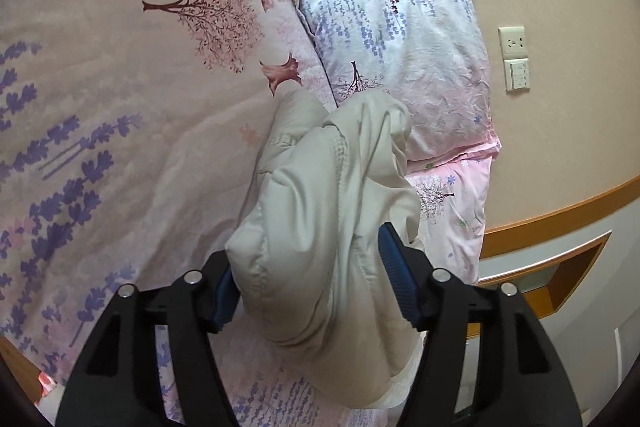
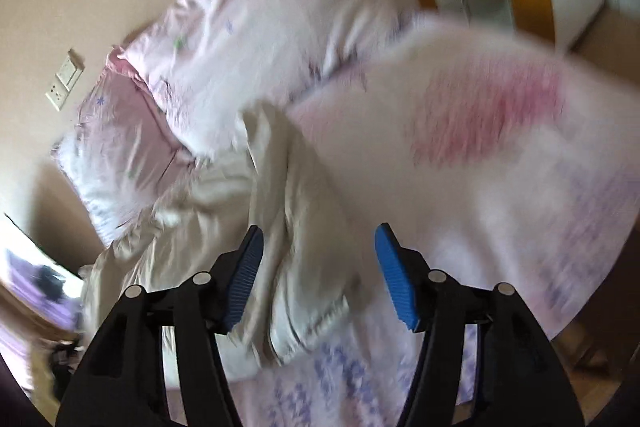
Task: Fold large clothes
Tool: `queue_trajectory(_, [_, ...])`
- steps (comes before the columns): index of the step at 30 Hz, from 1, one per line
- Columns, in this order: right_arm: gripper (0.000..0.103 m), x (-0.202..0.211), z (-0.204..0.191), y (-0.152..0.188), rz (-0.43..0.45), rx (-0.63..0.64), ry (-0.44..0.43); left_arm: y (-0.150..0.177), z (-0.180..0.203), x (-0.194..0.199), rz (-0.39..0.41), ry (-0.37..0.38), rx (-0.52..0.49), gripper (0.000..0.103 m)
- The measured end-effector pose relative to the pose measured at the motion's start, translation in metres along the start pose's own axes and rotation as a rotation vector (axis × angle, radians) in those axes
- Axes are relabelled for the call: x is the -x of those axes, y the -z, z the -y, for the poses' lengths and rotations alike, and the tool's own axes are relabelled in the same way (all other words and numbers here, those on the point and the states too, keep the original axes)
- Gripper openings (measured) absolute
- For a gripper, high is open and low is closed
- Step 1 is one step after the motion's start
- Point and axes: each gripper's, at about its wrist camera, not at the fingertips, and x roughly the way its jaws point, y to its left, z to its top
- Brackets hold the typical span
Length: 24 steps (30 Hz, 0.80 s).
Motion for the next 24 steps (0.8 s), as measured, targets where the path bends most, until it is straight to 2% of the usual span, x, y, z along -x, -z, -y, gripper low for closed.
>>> queue_trajectory(2, [0.051,0.0,-0.028,-0.004,-0.002,0.087,-0.057,0.002,0.001,0.0,0.002,-0.001,-0.006,0.064])
queue_trajectory(4, [0.037,-0.006,-0.064,-0.004,-0.034,0.185,-0.146,0.005,0.0,-0.001,0.004,-0.005,-0.009,0.064])
queue_trajectory(7, [0.026,-0.022,-0.117,0.005,-0.106,0.321,-0.235,0.01,-0.001,-0.003,0.009,-0.012,-0.013,0.064])
queue_trajectory(9, [0.023,-0.04,-0.15,0.015,-0.177,0.397,-0.283,0.012,-0.001,-0.003,0.014,-0.015,-0.014,0.064])
queue_trajectory(13, [0.021,-0.062,-0.193,0.032,-0.249,0.508,-0.293,0.016,0.003,-0.003,0.037,-0.031,-0.042,0.064])
queue_trajectory(16, [0.021,-0.082,-0.216,0.04,-0.306,0.539,-0.28,0.017,0.007,-0.004,0.056,-0.055,-0.075,0.064])
queue_trajectory(19, [0.021,-0.096,-0.225,0.047,-0.345,0.553,-0.255,0.016,0.009,-0.006,0.064,-0.073,-0.095,0.064])
queue_trajectory(24, [0.021,-0.107,-0.231,0.051,-0.353,0.558,-0.231,0.014,0.012,-0.01,0.072,-0.097,-0.122,0.064])
